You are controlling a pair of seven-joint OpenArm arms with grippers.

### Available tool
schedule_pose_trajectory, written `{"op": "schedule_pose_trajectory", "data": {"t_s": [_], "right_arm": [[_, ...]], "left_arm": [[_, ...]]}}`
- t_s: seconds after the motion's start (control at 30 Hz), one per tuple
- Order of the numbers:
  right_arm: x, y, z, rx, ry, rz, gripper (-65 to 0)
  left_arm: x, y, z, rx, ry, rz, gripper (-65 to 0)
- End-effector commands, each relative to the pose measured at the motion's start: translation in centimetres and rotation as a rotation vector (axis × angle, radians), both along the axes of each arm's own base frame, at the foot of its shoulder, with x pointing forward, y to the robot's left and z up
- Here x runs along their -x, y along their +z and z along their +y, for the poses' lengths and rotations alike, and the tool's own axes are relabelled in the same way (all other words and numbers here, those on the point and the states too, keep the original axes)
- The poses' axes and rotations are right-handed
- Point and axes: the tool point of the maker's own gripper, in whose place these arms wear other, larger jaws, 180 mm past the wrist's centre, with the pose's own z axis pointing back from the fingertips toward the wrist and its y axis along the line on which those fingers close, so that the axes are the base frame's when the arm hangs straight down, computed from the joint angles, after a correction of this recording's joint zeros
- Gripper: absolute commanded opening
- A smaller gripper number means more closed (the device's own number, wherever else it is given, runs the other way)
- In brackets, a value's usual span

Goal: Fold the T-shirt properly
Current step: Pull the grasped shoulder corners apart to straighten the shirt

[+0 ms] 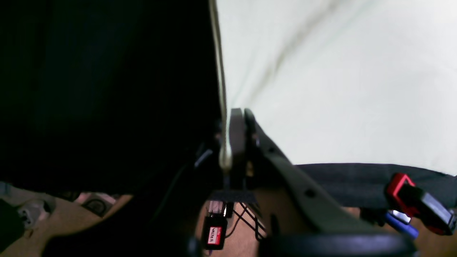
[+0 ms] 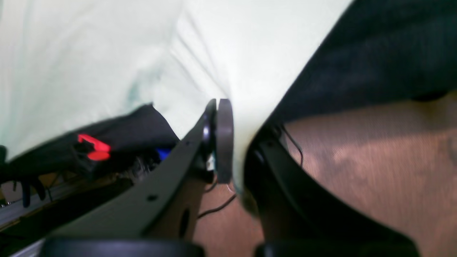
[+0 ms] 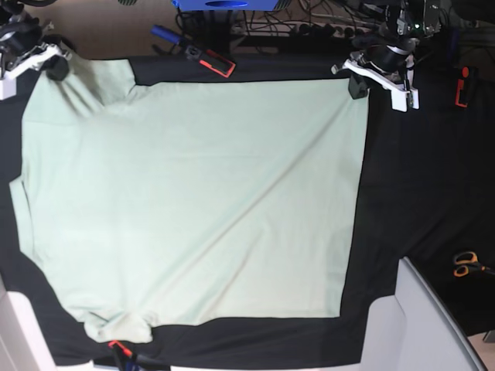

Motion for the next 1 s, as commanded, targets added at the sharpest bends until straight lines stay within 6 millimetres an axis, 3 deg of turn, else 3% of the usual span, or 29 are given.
{"op": "schedule_pose_trajectory", "data": {"t_s": [0.0, 0.3, 0.47, 0.97], "right_arm": [[-0.2, 1.0, -0.4, 0.02, 0.01, -0.027, -64.9], [0.2, 1.5, -0.3, 0.032, 0.029, -0.024, -64.9], [-2.1, 3.0, 0.1, 0.051, 0.055, -0.09, -64.9], [-6.2, 2.9, -1.1, 0.154, 0.118, -0.043, -64.9]], "left_arm": [[-0.4, 0.7, 0.3, -0.006, 0.004, -0.027, -65.0], [-0.3, 0.6, 0.2, -0.002, 0.006, -0.023, -65.0], [-0.5, 0.8, 0.0, 0.0, 0.0, -0.031, -65.0], [-2.4, 1.1, -0.4, 0.019, -0.003, -0.043, -65.0]]}}
